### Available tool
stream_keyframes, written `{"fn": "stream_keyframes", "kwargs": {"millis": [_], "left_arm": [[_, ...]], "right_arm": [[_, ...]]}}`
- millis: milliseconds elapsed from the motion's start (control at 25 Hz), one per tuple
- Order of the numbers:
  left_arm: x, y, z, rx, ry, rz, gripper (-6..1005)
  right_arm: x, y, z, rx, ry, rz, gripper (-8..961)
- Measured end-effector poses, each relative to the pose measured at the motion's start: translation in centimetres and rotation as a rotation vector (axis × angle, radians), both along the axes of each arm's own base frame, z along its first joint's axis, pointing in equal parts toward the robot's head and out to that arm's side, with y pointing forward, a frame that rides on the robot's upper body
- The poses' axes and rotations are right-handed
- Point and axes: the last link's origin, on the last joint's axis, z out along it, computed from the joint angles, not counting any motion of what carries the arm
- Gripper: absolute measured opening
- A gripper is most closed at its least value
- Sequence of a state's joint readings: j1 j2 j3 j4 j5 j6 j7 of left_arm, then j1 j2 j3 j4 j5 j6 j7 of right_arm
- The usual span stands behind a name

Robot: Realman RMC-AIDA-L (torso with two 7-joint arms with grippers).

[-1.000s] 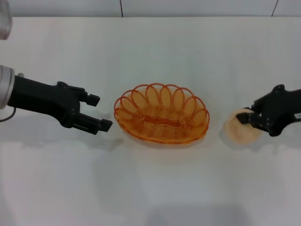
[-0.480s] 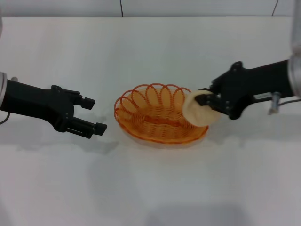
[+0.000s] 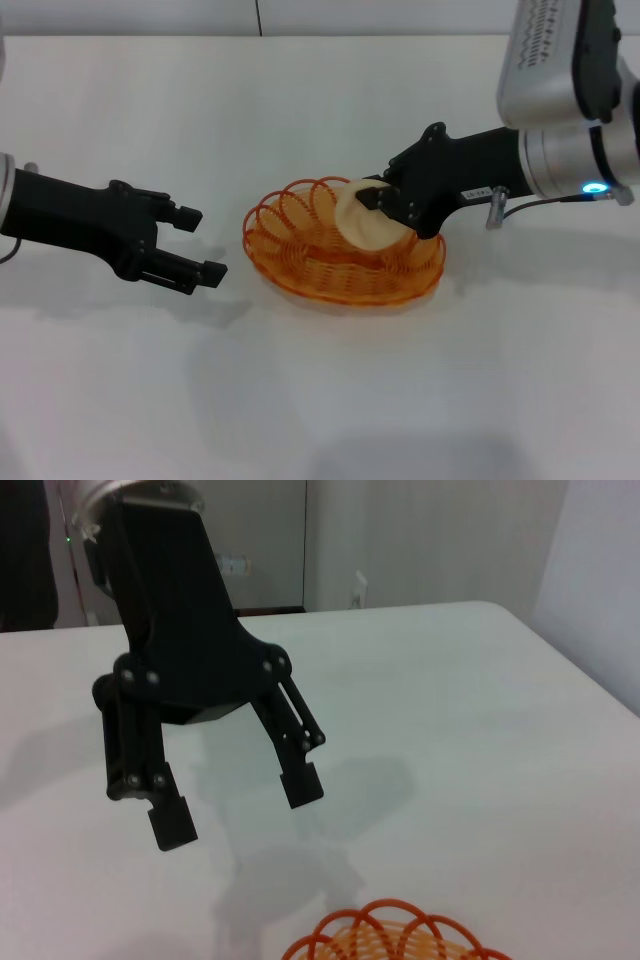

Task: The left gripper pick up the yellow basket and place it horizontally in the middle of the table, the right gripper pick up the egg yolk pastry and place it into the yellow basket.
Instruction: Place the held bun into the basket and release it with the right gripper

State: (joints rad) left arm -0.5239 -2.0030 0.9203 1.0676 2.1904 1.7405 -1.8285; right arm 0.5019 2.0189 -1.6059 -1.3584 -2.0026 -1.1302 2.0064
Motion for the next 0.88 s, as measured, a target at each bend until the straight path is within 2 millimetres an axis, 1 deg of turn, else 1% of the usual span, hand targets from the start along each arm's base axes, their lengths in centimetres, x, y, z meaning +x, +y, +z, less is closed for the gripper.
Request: {"fn": "stream_keyframes", "kwargs": {"millis": [160, 400, 720, 880], "left_arm": [[0.05, 0.12, 0.0, 0.005, 0.001, -0.001, 887], [0.11, 0.21, -0.03, 0.01, 0.0, -0.003, 887], [-0.03, 0.24, 0.2, 0.027, -0.012, -0.004, 887], [-0.34, 0.23, 0.8, 0.059, -0.042, -0.001, 887]], "right_arm": [[0.11, 0.15, -0.43, 0.003, -0.001, -0.006, 42], [0.24, 0.23, -0.69, -0.003, -0.005, -0.012, 114], [0.19, 0.16, -0.55, 0.002, -0.001, -0.009, 288], [0.5, -0.16, 0.12, 0.022, 0.01, -0.011, 443]]}}
